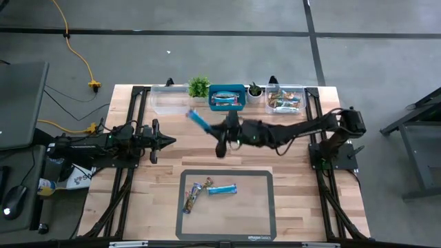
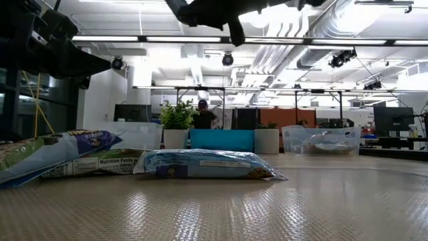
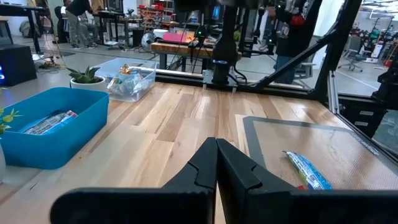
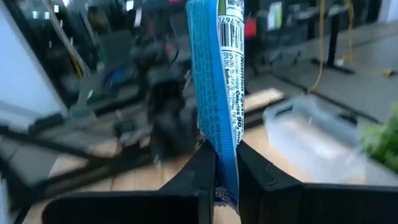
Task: Pick and place Granola Bars by type
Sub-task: Put the blue granola bar into the left transparent bin
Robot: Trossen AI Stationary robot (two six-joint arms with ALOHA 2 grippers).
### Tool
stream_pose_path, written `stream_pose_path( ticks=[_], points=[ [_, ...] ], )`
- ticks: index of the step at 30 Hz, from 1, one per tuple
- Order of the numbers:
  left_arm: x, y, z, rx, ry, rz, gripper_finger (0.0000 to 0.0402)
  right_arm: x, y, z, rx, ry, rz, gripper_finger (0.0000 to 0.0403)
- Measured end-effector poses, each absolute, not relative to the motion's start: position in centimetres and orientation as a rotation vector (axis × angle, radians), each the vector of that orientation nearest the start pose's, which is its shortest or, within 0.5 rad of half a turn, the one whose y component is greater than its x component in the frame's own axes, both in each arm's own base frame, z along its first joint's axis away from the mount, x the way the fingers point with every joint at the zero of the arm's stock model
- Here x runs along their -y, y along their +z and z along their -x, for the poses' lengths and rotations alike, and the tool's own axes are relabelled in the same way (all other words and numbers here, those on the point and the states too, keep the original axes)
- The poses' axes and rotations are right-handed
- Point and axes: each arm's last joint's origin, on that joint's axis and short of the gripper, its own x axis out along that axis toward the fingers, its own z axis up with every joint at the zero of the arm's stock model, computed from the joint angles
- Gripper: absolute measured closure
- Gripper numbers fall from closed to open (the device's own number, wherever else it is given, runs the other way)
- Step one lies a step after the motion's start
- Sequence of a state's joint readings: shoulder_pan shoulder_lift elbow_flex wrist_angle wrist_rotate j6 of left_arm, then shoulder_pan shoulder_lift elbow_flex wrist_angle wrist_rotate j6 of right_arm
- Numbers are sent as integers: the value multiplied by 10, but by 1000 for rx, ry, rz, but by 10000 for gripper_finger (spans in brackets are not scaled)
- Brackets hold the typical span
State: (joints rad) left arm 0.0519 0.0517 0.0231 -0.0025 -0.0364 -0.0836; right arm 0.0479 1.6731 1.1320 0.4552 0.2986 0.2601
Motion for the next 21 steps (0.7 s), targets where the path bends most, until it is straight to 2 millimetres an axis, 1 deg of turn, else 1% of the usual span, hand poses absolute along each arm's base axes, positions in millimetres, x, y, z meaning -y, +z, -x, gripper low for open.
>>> stream_pose_path(
  ticks=[4, 7, 10, 12, 15, 18, 21],
  points=[
    [-6, 167, -99, -28, 90, 84, 400, 20, 295, -385, 32, -249, -250, 382],
    [-6, 167, -99, -28, 90, 84, 400, 41, 308, -387, 60, -253, -218, 383],
    [-6, 167, -99, -27, 90, 84, 400, 61, 326, -393, 104, -246, -160, 381],
    [-6, 167, -99, -27, 90, 84, 400, 74, 340, -399, 139, -229, -123, 381],
    [-6, 167, -99, -27, 90, 84, 400, 95, 354, -412, 154, -208, -87, 381],
    [-6, 167, -99, -28, 90, 84, 400, 117, 362, -429, 137, -193, -64, 381],
    [-6, 167, -99, -28, 90, 84, 400, 138, 363, -447, 110, -176, -44, 380]
  ],
)
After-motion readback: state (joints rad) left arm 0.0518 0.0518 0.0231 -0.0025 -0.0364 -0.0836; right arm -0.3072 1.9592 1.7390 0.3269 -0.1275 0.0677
